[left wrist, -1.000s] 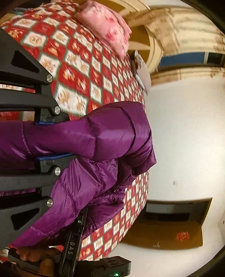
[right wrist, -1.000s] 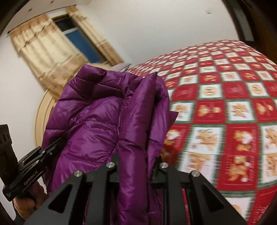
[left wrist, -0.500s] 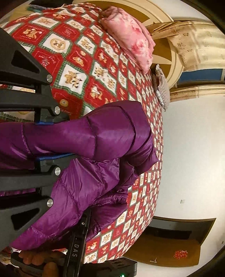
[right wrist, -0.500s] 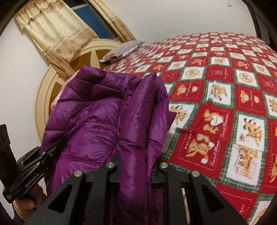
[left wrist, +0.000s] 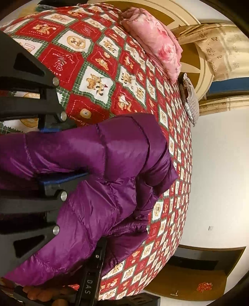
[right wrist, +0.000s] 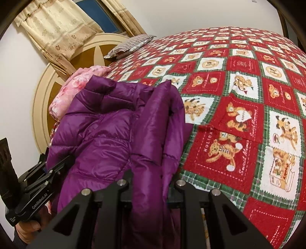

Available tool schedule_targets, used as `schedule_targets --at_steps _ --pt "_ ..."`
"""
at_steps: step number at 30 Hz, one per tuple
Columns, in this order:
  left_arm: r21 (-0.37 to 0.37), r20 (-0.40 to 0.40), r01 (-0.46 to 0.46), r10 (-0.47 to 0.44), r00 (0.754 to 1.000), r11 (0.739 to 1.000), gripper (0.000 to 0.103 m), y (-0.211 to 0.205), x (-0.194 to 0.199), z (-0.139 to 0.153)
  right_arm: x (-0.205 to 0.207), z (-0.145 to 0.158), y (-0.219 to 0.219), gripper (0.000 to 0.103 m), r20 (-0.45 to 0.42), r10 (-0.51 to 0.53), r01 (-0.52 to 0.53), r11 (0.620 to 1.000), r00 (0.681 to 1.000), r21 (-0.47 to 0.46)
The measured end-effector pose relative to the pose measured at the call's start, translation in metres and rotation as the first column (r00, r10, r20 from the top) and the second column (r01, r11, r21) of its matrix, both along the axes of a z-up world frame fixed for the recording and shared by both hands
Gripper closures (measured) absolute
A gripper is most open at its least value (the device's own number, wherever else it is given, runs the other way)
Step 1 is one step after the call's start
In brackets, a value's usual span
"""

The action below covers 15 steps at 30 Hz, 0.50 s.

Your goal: Fold large clothes

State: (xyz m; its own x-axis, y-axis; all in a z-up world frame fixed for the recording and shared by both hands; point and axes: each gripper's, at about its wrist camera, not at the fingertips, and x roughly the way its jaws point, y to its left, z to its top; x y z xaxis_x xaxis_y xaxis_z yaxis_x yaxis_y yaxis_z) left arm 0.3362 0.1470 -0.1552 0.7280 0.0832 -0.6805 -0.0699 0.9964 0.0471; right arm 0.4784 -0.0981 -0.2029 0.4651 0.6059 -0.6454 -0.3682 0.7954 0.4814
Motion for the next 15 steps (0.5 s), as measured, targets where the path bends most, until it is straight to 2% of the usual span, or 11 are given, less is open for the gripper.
schedule_targets --at_steps 10,15 --pt "0.04 0.004 -0.047 0.047 0.999 0.998 0.028 0.007 0.001 -0.015 -0.004 -0.007 0.007 0.073 0.03 -0.021 0.023 0.998 0.999 -0.064" --pt "0.009 0.007 -0.074 0.074 0.997 0.997 0.02 0.015 0.001 -0.019 -0.007 -0.01 0.009 0.068 0.048 -0.036 0.04 0.996 0.998 -0.085"
